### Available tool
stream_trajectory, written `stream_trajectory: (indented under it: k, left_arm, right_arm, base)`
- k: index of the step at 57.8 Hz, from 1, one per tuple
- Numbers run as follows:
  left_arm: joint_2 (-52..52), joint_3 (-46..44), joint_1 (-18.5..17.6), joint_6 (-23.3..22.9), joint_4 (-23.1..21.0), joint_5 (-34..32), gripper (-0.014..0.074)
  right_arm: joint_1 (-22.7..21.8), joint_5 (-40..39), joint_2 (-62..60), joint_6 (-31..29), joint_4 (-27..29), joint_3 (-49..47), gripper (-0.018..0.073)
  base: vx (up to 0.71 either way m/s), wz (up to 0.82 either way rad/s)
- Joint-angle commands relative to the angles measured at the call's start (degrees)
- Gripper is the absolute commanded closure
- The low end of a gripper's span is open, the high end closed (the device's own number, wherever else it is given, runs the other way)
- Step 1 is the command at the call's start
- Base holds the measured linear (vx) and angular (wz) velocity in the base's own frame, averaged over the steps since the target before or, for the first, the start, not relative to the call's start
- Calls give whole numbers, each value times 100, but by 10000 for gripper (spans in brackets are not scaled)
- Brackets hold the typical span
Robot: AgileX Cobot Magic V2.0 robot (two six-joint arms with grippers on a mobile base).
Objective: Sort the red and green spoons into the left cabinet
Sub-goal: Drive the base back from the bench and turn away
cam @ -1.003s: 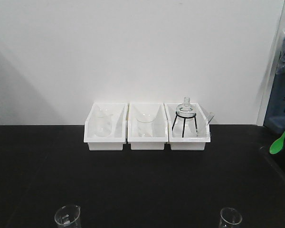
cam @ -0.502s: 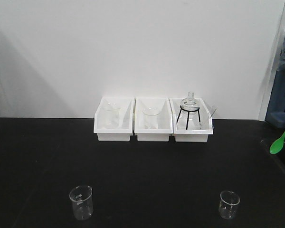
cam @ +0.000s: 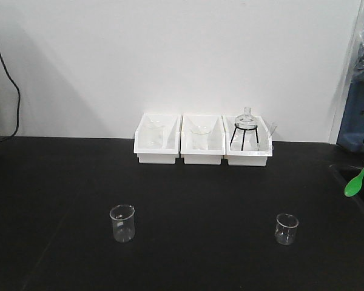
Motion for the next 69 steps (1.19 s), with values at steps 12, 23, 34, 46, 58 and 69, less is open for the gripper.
stream_trajectory:
  k: [12, 23, 34, 46, 58, 69]
  left_arm:
    - [-26, -161, -41, -48, -31, -371, 603]
    - [-26, -161, -41, -48, -31, -371, 603]
    - [-26, -161, -41, -48, -31, -371, 603]
    - [-26, -161, -41, -48, -31, -371, 603]
    - [-26, -161, -41, -48, -31, -371, 603]
    - [-26, -161, -41, -48, -31, -358, 603]
  right_arm:
    - [-20, -379, -64, 9, 53, -175, 568]
    - [-20, -379, -64, 9, 53, -175, 568]
    - [-20, -379, -64, 9, 53, -175, 568]
    - [-20, -379, -64, 9, 53, -175, 568]
    - [-20, -379, -64, 9, 53, -175, 568]
    - [-20, -379, -64, 9, 53, -175, 568]
  base:
    - [-22, -4]
    - [-22, -5]
    - [-20, -1]
    - [-15, 9]
    - [-8, 21]
    - [-4, 27]
